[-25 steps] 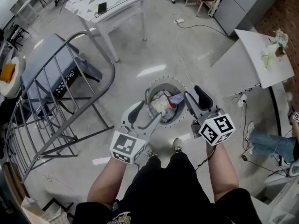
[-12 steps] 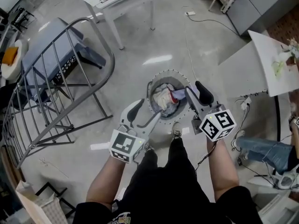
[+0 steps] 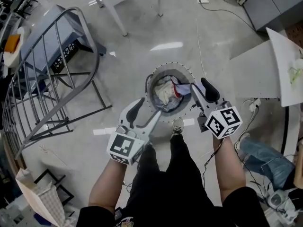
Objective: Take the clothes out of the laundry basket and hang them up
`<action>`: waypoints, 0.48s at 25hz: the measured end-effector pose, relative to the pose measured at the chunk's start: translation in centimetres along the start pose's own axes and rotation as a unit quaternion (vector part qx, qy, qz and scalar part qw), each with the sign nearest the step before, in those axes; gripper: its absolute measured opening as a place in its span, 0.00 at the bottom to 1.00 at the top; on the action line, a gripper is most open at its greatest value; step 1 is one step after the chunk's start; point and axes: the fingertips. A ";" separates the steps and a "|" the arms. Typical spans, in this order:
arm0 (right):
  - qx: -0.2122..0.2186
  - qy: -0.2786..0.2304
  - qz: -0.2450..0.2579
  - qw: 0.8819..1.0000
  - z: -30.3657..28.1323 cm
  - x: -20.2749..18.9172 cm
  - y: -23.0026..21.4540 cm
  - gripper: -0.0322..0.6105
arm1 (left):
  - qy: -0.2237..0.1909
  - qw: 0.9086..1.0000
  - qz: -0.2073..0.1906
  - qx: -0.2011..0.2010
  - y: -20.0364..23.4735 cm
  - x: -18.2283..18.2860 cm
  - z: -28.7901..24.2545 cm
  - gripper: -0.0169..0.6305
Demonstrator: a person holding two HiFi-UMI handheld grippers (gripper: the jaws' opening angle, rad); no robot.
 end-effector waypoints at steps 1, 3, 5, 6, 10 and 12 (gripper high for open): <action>0.002 0.004 -0.001 1.000 -0.5 -0.5 -0.8 0.36 | 0.001 1.000 0.005 0.002 0.1 -0.3 -0.8 0.42; 0.008 0.011 -0.003 1.000 -1.8 -1.5 -2.2 0.36 | 0.008 1.000 0.018 0.006 0.4 -1.0 -2.1 0.41; 0.014 0.020 -0.006 1.000 -3.1 -2.7 -3.4 0.36 | 0.014 0.999 0.027 0.012 0.7 -2.0 -3.5 0.40; 0.017 0.025 -0.008 1.000 -3.7 -3.3 -3.9 0.37 | 0.015 0.999 0.030 0.015 0.9 -2.7 -4.1 0.40; 0.029 0.042 -0.017 0.999 -6.7 -5.7 -5.4 0.37 | 0.022 0.998 0.047 0.027 2.1 -4.9 -6.3 0.39; 0.034 0.051 -0.022 0.998 -8.4 -7.0 -6.2 0.37 | 0.030 0.998 0.056 0.029 2.7 -5.8 -7.3 0.39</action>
Point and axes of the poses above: the fingertips, and each gripper's own axes: z backward along the fingers, y to its left, x out of its top, and after that the axes turned 14 degrees about y, right-handed
